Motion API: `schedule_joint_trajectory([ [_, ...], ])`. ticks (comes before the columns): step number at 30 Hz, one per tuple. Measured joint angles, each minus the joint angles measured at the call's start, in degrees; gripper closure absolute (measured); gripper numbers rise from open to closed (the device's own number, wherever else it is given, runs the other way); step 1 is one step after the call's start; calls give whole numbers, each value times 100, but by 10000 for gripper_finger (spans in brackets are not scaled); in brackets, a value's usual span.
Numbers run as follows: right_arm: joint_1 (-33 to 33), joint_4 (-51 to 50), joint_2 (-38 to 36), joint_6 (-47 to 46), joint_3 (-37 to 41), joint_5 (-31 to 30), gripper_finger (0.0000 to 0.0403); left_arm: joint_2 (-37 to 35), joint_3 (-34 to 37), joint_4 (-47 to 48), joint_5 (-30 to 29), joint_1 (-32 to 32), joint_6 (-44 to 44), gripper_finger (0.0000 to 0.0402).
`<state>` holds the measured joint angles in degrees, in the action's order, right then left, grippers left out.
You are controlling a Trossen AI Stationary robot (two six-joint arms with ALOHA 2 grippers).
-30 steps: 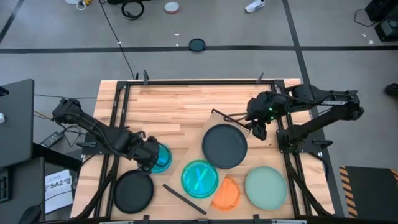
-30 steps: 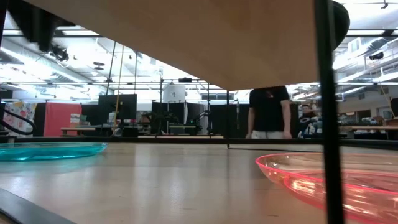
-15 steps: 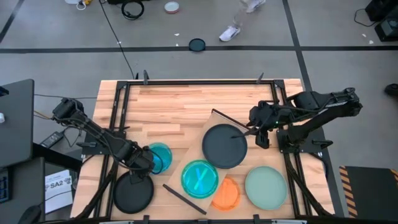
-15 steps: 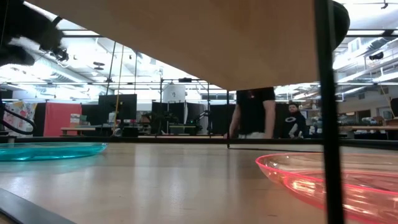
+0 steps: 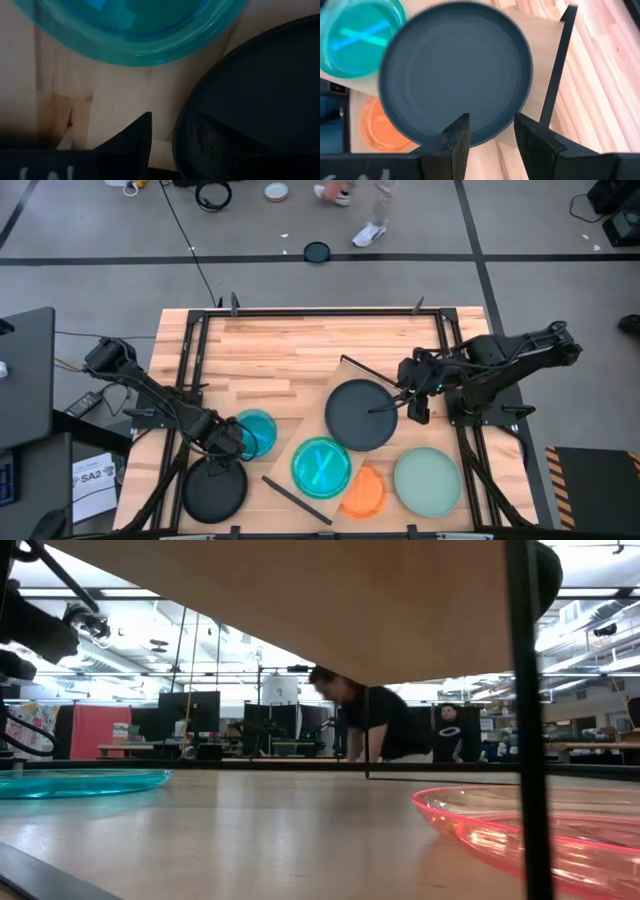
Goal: Place and stack plates onto a shelf
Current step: Stack the black plate on top of the black plate on the shelf
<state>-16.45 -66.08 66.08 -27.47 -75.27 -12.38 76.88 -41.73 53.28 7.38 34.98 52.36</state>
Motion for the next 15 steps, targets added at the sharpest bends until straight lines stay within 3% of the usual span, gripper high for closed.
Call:
schedule_joint_trajectory([
  [15, 0, 365, 0, 5, 350, 46, 243, -2, 782, -1064, 126, -2, 258, 244],
])
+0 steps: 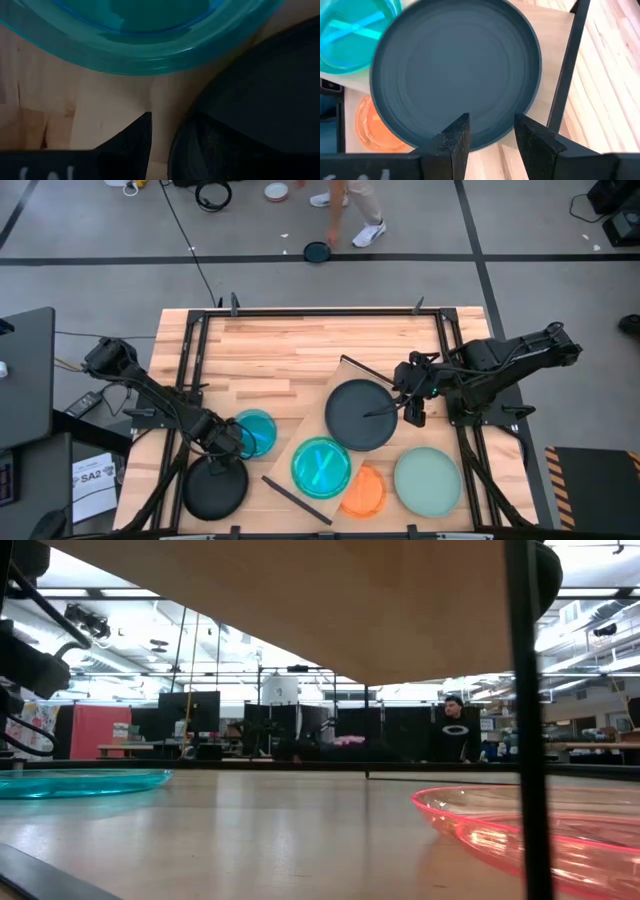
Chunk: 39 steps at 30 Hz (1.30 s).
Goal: Place and stack plates onto a shelf
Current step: Stack the black plate on top of the black plate on the shelf
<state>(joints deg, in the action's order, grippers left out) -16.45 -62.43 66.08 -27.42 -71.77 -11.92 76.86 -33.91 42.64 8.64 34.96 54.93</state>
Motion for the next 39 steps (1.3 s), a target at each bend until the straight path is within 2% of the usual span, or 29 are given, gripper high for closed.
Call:
schedule_joint_trajectory([
  [6, 0, 39, 0, 9, 0, 7, 243, 0, 29, -9, 42, 0, -5, 258],
  [12, 0, 55, 0, 13, 0, 9, 243, 0, 29, -9, 114, 0, -8, 300],
  [23, 0, 69, -2, 15, 0, 11, 243, -4, 26, -34, 707, -2, -83, 376],
  [30, 0, 69, -4, 15, 0, 11, 243, -4, -15, -24, 1019, -2, -81, 385],
  [39, 0, 78, -4, 15, 0, 11, 243, 2, -480, 226, 1062, -2, -306, 386],
])
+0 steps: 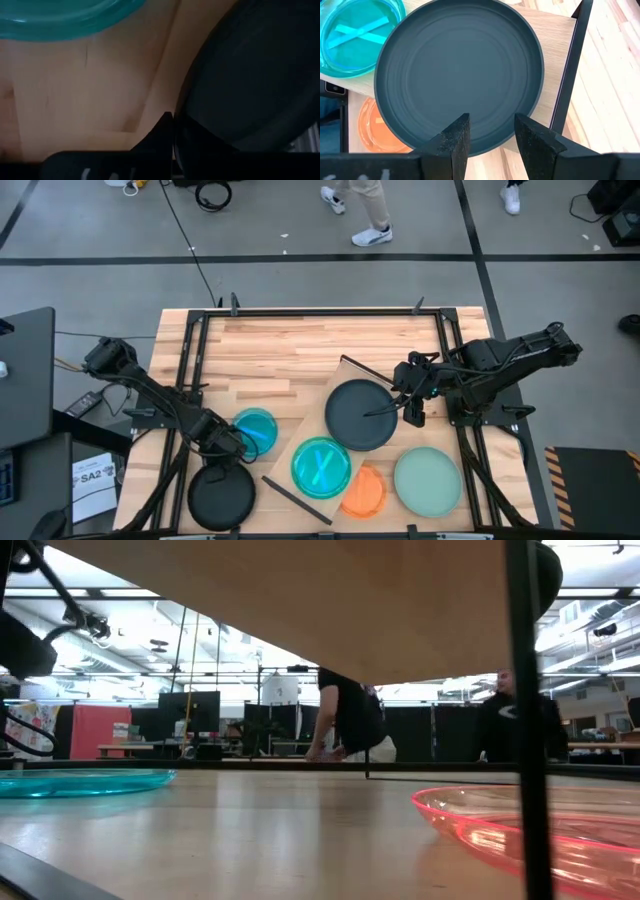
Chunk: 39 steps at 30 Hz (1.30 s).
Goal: Place and stack plates onto a shelf
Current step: Stack the black plate on top of the black plate on the shelf
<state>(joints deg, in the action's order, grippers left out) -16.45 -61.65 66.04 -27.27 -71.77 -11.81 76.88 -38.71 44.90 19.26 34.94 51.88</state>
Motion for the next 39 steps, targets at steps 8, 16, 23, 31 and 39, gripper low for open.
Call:
schedule_joint_trajectory([
  [8, 1, 35, 0, 0, 0, -1, 243, -31, -640, 1123, 133, 0, -146, 387],
  [16, 1, 95, 0, 0, 0, -2, 243, -50, -1517, 2556, -160, -5, -314, 387],
  [23, 0, 339, 0, 36, 0, -2, 243, -55, -2444, 3827, -900, -7, -201, 387],
  [31, 2, 340, 0, 42, 0, -5, 243, -103, -3032, 4495, -1725, -11, 562, 386],
  [39, 13, 574, 2, 46, 0, -111, 243, -125, -3037, 4511, -2305, -76, 1264, 386],
])
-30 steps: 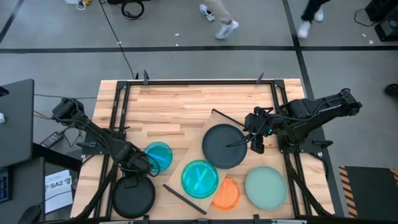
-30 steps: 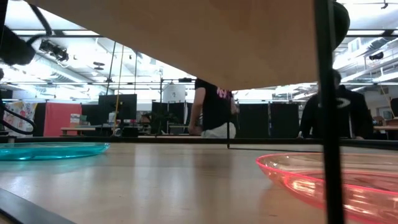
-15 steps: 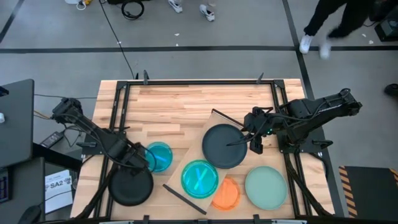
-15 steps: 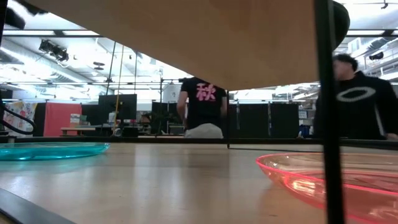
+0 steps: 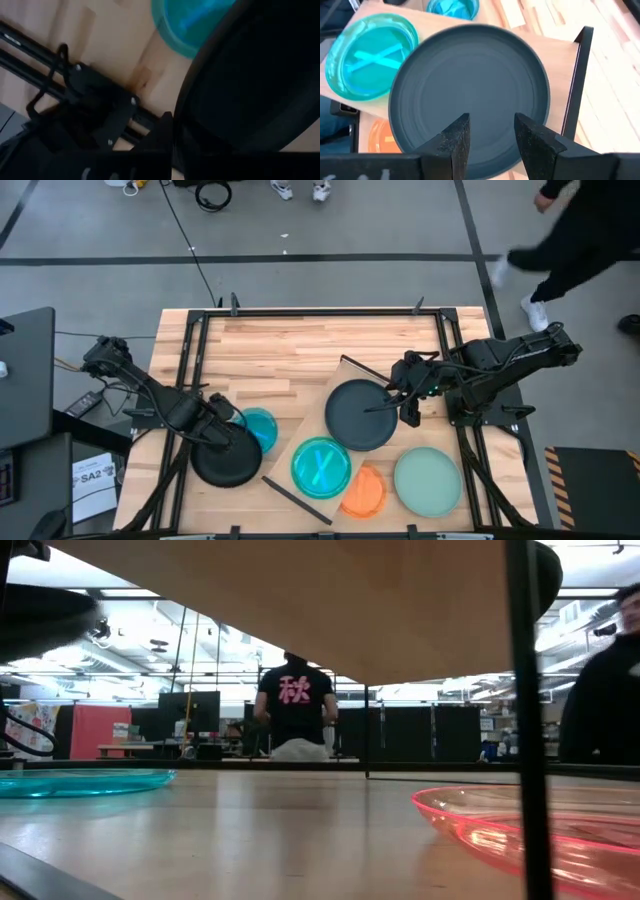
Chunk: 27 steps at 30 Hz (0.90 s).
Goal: Place and stack plates onto a shelf
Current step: Stack the black plate on top of the black plate on the shelf
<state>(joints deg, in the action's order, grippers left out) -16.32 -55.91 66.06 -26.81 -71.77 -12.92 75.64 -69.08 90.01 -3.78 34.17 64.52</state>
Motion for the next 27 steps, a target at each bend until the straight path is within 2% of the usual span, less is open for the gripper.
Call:
schedule_joint_trajectory([
  [11, 228, 499, 0, 283, 0, -1038, 243, 0, 2, 1, -1343, -65, 1297, 386],
  [17, 723, 1106, 2, 702, 0, -1148, 243, 0, 2, 1, -1995, -396, 1614, 386],
  [27, 1467, 2042, 163, 1782, 2, -1153, 243, 0, 2, -5, -3202, -1322, 1734, 386],
])
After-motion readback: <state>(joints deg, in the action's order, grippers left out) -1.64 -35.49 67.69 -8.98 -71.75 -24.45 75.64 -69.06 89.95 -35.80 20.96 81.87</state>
